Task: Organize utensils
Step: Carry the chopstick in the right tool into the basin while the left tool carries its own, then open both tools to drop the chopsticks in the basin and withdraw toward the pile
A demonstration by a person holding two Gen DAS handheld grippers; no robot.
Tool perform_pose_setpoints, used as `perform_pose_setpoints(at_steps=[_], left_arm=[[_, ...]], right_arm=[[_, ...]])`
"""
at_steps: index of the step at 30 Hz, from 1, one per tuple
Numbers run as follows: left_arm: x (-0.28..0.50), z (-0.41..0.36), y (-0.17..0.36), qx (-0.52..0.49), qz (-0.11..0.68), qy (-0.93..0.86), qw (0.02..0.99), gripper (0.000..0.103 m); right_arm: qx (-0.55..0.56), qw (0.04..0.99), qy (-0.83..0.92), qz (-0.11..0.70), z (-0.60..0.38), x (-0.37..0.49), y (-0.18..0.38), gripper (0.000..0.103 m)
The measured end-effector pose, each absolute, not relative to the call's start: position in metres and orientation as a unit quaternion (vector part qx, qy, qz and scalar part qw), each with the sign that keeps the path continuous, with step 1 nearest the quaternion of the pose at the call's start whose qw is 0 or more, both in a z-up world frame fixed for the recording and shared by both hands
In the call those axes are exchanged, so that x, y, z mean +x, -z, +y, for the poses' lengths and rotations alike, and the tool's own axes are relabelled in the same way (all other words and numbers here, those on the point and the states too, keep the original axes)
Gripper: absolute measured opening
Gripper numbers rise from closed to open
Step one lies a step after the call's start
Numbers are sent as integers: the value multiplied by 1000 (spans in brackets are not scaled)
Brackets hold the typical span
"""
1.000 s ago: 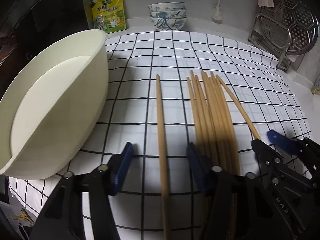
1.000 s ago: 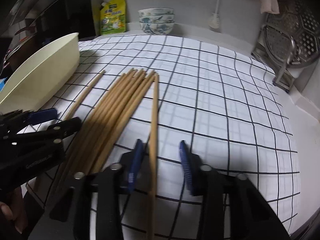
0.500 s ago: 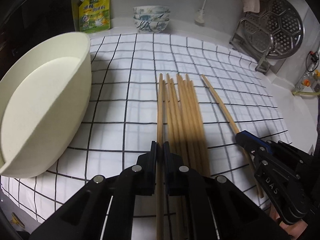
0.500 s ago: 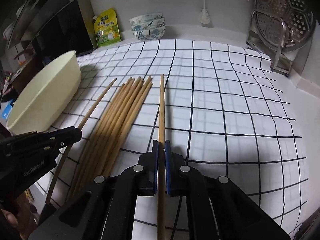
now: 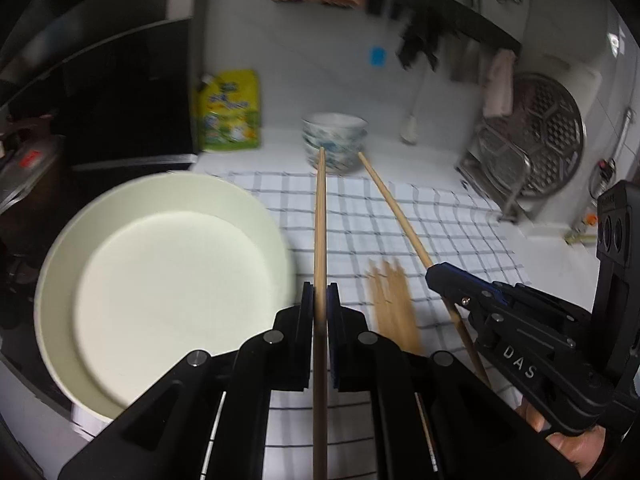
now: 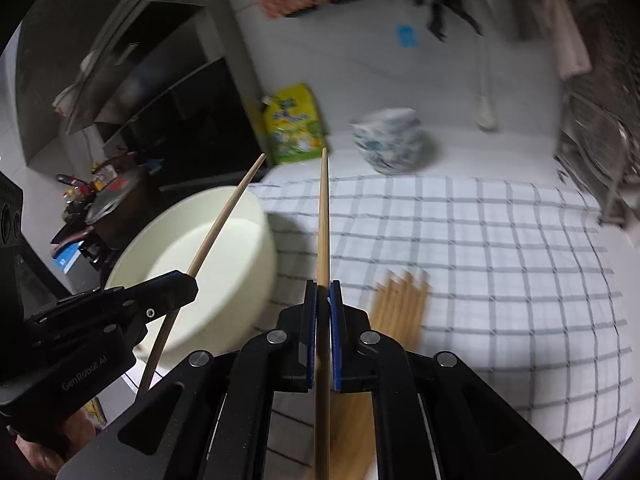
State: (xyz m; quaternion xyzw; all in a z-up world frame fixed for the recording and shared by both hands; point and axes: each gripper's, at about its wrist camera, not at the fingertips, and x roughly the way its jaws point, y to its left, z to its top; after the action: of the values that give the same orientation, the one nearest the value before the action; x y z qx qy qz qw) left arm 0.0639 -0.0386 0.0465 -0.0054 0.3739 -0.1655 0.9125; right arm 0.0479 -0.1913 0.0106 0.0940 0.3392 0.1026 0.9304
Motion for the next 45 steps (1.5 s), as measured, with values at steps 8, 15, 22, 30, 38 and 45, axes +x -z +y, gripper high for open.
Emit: perform_pose_setpoints(at_steps=[8,15,22,30,38,45], left_arm=[[101,59,-47,-30,371,86,924,7],[128,97,-20,-44,394,63,916,7],[147,112,9,-54,430,61,899,7],[150,121,17,-55,437,43,897,30],[132,136,1,-69,403,23,912,65],[114,132,-6,-62,393,16,917,65]], right_arm=[[88,911,-176,363,-95,109,-12,6],[82,886,-195,412,-42,144,9,6],[73,873,-180,447,-26,162,32,6],[69,875,-158,452,-28,163,36,15],[66,888,-154,429,-32,147,22,20],[67,893,-145,420,-40,126,15,20]])
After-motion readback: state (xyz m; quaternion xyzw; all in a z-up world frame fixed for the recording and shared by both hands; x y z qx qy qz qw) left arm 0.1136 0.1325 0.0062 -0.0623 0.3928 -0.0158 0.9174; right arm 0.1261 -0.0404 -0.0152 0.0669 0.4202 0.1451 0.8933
